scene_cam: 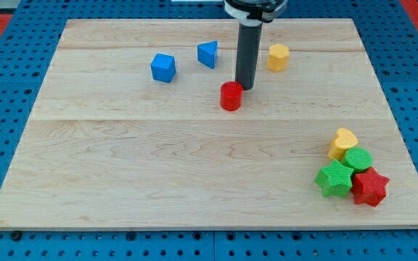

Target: Push the red circle closer to the green star and yellow heart

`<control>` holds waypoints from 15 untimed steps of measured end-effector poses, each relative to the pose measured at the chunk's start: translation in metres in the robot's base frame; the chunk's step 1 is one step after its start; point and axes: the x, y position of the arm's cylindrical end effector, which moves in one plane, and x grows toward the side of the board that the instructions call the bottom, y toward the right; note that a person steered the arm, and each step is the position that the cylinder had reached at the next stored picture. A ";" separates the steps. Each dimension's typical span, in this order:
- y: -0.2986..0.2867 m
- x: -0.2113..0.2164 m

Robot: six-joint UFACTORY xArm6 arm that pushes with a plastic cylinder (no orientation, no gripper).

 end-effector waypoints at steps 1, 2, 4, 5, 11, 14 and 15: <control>-0.030 0.008; -0.071 0.014; -0.085 0.074; -0.080 0.099; 0.016 0.135; 0.017 0.121; 0.021 0.116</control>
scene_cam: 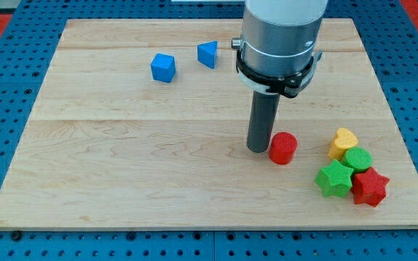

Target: Push the red circle closer to the green star and yellow heart

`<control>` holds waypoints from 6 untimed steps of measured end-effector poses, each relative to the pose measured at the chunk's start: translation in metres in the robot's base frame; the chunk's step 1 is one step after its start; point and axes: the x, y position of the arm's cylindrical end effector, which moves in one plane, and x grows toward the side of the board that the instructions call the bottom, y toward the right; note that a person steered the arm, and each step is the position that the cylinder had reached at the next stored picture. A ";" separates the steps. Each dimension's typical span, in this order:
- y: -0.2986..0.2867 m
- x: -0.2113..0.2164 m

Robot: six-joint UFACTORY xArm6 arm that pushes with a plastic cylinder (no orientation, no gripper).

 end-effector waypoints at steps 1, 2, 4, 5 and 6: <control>0.017 0.000; 0.028 0.000; 0.048 0.000; 0.059 0.000; 0.063 0.000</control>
